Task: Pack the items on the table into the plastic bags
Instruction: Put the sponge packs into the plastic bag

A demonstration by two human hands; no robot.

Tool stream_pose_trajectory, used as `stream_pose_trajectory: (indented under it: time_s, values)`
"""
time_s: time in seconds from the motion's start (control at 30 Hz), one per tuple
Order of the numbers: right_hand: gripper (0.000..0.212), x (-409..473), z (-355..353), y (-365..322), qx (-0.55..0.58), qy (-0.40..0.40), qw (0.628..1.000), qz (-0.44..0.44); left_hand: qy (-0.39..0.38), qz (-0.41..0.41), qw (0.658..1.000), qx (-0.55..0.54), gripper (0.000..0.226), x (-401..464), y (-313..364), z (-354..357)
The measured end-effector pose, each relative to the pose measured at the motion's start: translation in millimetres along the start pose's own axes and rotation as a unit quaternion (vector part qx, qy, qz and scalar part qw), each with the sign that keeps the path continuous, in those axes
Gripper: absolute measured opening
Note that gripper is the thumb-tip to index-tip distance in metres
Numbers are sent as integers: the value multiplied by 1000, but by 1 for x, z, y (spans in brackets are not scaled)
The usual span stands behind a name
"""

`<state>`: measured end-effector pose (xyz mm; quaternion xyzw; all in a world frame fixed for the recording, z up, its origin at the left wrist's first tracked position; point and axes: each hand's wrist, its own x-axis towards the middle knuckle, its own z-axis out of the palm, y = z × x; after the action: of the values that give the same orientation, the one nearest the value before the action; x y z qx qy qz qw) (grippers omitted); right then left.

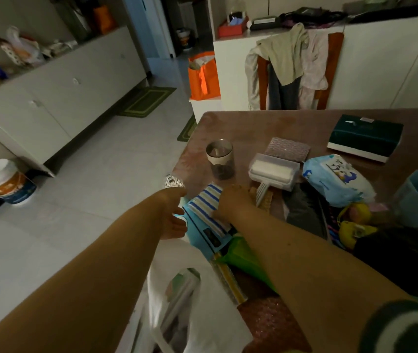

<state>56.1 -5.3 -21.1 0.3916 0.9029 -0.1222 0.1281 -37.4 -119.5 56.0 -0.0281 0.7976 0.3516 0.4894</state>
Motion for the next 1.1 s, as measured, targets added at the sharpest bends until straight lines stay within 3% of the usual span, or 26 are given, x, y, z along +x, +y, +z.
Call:
stream_pose_trajectory:
  time_s: [0.07,0.17,0.23,0.3,0.37,0.4,0.47,0.53,0.63,0.77,0.87,0.9,0.93,1.03,1.1]
  values:
    - [76,1,-10,-3,29,8,999,14,-14,-4,1000,-10,63,4,-1,-1]
    - [43,0,-33,1,195,-2,980,38,-26,17,999,-39,72,4,-2,-2]
    - [36,-7,-49,3,365,-27,930,25,-58,69,990,-106,68,1,-1,2]
    - [41,-20,-62,2,487,-38,872,6,-80,132,969,-193,51,1,1,6]
    - [56,-24,-64,0,560,-20,828,42,-28,171,957,-233,42,0,2,6]
    - [59,-22,-62,-1,553,-9,830,70,19,184,956,-229,36,-3,2,3]
    - [49,-13,-49,-3,434,-14,897,86,88,219,947,-218,22,-12,5,-6]
    - [32,-11,-27,-12,318,-57,945,40,102,260,933,-228,17,-20,8,-16]
    - [37,-17,11,-24,171,-82,982,10,80,301,915,-256,19,-27,8,-27]
    - [33,-14,17,-23,136,-44,990,18,45,308,908,-280,16,-31,1,-27]
    - [23,-19,-2,-10,223,-18,975,1,11,312,906,-285,17,-34,-2,-24]
    - [14,-25,-13,-3,313,-7,950,6,0,319,906,-277,19,-35,-3,-24]
    - [7,-31,-22,4,437,-5,899,7,-10,332,906,-263,19,-37,-2,-23]
    - [30,-50,-49,30,736,-6,677,-9,-47,381,896,-223,18,-44,1,-22]
    - [24,-56,-67,48,814,-26,579,-31,-82,407,890,-188,17,-47,4,-20]
